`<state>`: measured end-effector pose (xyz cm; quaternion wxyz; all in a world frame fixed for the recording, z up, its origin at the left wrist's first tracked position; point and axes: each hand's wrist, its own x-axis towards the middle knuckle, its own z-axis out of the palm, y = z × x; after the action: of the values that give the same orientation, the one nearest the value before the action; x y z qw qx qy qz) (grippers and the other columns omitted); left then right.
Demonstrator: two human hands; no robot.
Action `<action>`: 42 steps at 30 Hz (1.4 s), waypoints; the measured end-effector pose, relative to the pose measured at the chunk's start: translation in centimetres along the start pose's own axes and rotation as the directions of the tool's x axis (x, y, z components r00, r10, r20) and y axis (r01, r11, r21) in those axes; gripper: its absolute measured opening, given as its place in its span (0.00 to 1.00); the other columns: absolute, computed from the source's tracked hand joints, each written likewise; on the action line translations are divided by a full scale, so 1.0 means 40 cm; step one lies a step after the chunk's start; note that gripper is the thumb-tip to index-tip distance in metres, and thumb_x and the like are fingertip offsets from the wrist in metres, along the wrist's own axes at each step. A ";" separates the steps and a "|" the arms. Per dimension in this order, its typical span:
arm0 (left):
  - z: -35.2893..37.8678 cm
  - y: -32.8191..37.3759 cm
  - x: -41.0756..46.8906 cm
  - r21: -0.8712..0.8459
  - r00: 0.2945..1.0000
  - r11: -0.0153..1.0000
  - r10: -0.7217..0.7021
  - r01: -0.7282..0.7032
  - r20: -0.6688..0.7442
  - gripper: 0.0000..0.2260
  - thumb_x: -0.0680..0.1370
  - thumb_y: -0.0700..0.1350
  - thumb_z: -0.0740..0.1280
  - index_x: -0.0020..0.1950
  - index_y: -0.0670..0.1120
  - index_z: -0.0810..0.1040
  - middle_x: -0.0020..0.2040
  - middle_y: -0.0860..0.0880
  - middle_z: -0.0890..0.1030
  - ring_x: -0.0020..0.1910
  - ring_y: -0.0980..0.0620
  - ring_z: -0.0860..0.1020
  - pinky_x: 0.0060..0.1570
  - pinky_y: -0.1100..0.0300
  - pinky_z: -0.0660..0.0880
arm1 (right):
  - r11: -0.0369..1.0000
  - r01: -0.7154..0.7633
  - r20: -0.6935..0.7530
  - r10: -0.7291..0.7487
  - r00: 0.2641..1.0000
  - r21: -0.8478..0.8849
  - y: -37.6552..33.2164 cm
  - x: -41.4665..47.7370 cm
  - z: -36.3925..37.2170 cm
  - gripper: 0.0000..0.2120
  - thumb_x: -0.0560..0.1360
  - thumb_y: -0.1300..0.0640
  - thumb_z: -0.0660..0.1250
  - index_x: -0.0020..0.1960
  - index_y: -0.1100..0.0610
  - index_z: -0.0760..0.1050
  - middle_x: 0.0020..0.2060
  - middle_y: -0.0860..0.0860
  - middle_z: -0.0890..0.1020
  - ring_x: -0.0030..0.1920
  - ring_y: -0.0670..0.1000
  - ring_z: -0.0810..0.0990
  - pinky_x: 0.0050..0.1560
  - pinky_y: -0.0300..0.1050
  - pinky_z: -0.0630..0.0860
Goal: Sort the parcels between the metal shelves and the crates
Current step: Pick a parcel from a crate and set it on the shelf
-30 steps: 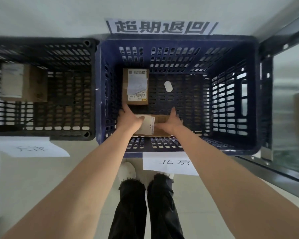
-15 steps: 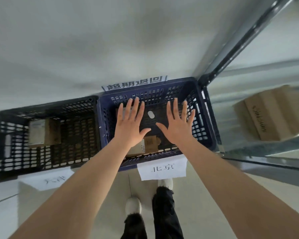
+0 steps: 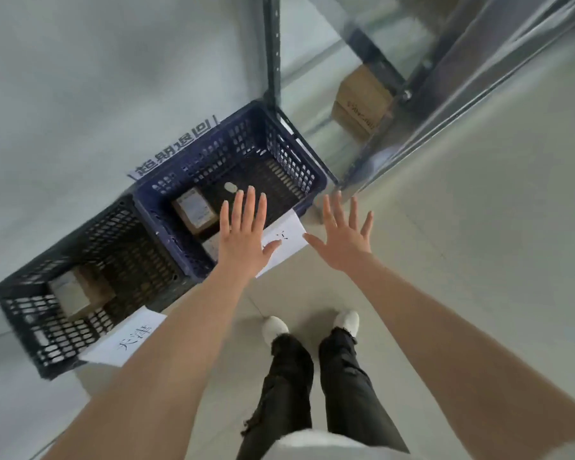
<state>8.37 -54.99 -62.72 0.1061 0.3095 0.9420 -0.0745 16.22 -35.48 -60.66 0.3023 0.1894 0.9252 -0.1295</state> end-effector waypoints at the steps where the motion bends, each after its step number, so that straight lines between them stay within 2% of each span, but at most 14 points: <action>1: -0.015 0.034 -0.015 -0.008 0.999 0.999 0.045 -0.044 0.019 0.44 0.77 0.66 0.60 0.81 0.42 0.46 0.80 0.39 0.50 0.79 0.39 0.50 0.75 0.41 0.40 | 0.999 -0.035 0.021 0.034 0.999 0.027 0.033 -0.041 0.008 0.40 0.79 0.31 0.46 0.80 0.49 0.30 0.78 0.50 0.31 0.77 0.59 0.29 0.74 0.68 0.32; 3: -0.036 0.106 -0.026 -0.004 0.994 0.995 0.102 -0.102 0.037 0.45 0.75 0.65 0.66 0.80 0.42 0.49 0.79 0.38 0.56 0.78 0.38 0.56 0.75 0.42 0.42 | 0.992 -0.104 0.048 0.101 0.994 0.068 0.104 -0.099 0.023 0.39 0.80 0.32 0.45 0.79 0.49 0.29 0.78 0.50 0.30 0.77 0.59 0.29 0.74 0.68 0.33; 6: -0.083 0.231 -0.019 -0.036 0.996 0.996 0.085 -0.084 0.027 0.41 0.77 0.66 0.57 0.80 0.42 0.50 0.79 0.38 0.55 0.78 0.38 0.54 0.74 0.42 0.37 | 0.971 -0.204 0.074 0.196 0.978 0.127 0.219 -0.168 0.027 0.39 0.80 0.32 0.44 0.78 0.49 0.27 0.78 0.50 0.29 0.77 0.59 0.28 0.74 0.68 0.33; 8: -0.123 0.317 -0.003 -0.043 0.994 0.993 0.107 -0.106 0.033 0.40 0.79 0.66 0.50 0.80 0.42 0.45 0.80 0.38 0.48 0.79 0.38 0.48 0.74 0.42 0.35 | 0.951 -0.258 0.068 0.250 0.966 0.168 0.300 -0.199 0.018 0.39 0.80 0.32 0.44 0.78 0.49 0.27 0.77 0.50 0.29 0.77 0.59 0.27 0.74 0.68 0.32; 11: -0.173 0.464 0.025 -0.047 0.986 0.986 0.165 -0.163 0.036 0.40 0.80 0.66 0.48 0.76 0.44 0.30 0.79 0.40 0.34 0.78 0.40 0.35 0.71 0.44 0.27 | 0.926 -0.308 0.053 0.304 0.951 0.217 0.436 -0.241 -0.009 0.40 0.80 0.32 0.44 0.78 0.49 0.27 0.77 0.50 0.28 0.76 0.60 0.27 0.74 0.68 0.32; 14: -0.216 0.618 0.028 -0.073 0.978 0.976 0.209 -0.207 0.022 0.40 0.80 0.66 0.49 0.76 0.44 0.29 0.76 0.42 0.29 0.78 0.41 0.33 0.67 0.47 0.22 | 0.915 -0.324 0.040 0.324 0.945 0.238 0.573 -0.287 -0.027 0.40 0.80 0.31 0.44 0.78 0.50 0.27 0.77 0.50 0.29 0.77 0.60 0.27 0.74 0.68 0.32; 19: -0.289 0.860 0.016 -0.101 0.965 0.961 0.260 -0.256 0.023 0.40 0.80 0.66 0.49 0.75 0.45 0.27 0.73 0.44 0.25 0.77 0.42 0.32 0.68 0.46 0.23 | 0.877 -0.373 0.035 0.381 0.924 0.303 0.787 -0.380 -0.056 0.40 0.80 0.32 0.46 0.79 0.50 0.28 0.78 0.49 0.29 0.76 0.61 0.27 0.74 0.70 0.33; 22: -0.379 0.997 0.059 -0.096 0.949 0.944 0.313 -0.315 -0.034 0.40 0.80 0.66 0.49 0.74 0.46 0.26 0.72 0.44 0.24 0.77 0.42 0.32 0.68 0.46 0.23 | 0.848 -0.388 -0.004 0.418 0.909 0.362 0.909 -0.429 -0.129 0.40 0.80 0.32 0.46 0.79 0.50 0.28 0.77 0.49 0.29 0.76 0.61 0.27 0.73 0.70 0.33; 27: -0.656 1.216 0.216 0.017 0.899 0.923 0.378 -0.384 -0.221 0.40 0.80 0.67 0.47 0.73 0.46 0.25 0.72 0.44 0.25 0.76 0.43 0.30 0.71 0.44 0.27 | 0.836 -0.368 -0.208 0.477 0.854 0.407 1.123 -0.467 -0.367 0.39 0.80 0.32 0.46 0.79 0.49 0.29 0.78 0.49 0.29 0.76 0.61 0.27 0.72 0.71 0.32; 30: -0.866 1.318 0.321 0.095 0.828 0.897 0.435 -0.431 -0.355 0.40 0.80 0.67 0.47 0.73 0.45 0.24 0.72 0.44 0.24 0.77 0.42 0.31 0.70 0.44 0.27 | 0.861 -0.349 -0.350 0.477 0.806 0.371 1.252 -0.475 -0.578 0.39 0.80 0.31 0.46 0.79 0.48 0.30 0.78 0.48 0.30 0.76 0.61 0.27 0.73 0.71 0.33; 33: -1.089 1.408 0.434 0.144 0.749 0.884 0.454 -0.444 -0.482 0.41 0.79 0.69 0.45 0.75 0.46 0.25 0.72 0.44 0.22 0.76 0.41 0.30 0.72 0.44 0.28 | 0.872 -0.348 -0.492 0.483 0.724 0.344 1.369 -0.485 -0.826 0.39 0.80 0.31 0.45 0.79 0.48 0.30 0.78 0.48 0.29 0.76 0.61 0.26 0.72 0.70 0.31; 36: -1.299 1.481 0.535 0.167 0.679 0.891 0.433 -0.423 -0.593 0.41 0.79 0.70 0.43 0.74 0.46 0.23 0.70 0.43 0.19 0.73 0.42 0.25 0.68 0.45 0.23 | 0.884 -0.343 -0.619 0.467 0.632 0.316 1.461 -0.494 -1.071 0.39 0.80 0.31 0.45 0.79 0.47 0.29 0.77 0.48 0.28 0.75 0.60 0.25 0.72 0.68 0.28; 39: -1.475 1.537 0.633 0.219 0.574 0.893 0.426 -0.394 -0.699 0.40 0.78 0.70 0.41 0.76 0.46 0.26 0.72 0.43 0.22 0.71 0.43 0.24 0.69 0.44 0.25 | 0.896 -0.326 -0.715 0.440 0.543 0.303 1.537 -0.501 -1.287 0.39 0.79 0.30 0.45 0.78 0.46 0.27 0.76 0.47 0.26 0.75 0.60 0.24 0.71 0.68 0.27; 42: -1.613 1.584 0.733 0.191 0.544 0.905 0.385 -0.379 -0.745 0.39 0.78 0.70 0.39 0.76 0.46 0.26 0.71 0.44 0.21 0.70 0.44 0.23 0.69 0.45 0.26 | 0.902 -0.313 -0.775 0.419 0.473 0.296 1.606 -0.496 -1.444 0.39 0.79 0.30 0.44 0.78 0.45 0.26 0.76 0.47 0.26 0.74 0.59 0.24 0.67 0.65 0.24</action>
<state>13.34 25.45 -12.33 -0.2920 0.5088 0.8053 0.0856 29.07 37.04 -11.36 -0.1559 0.4374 0.8856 -0.0101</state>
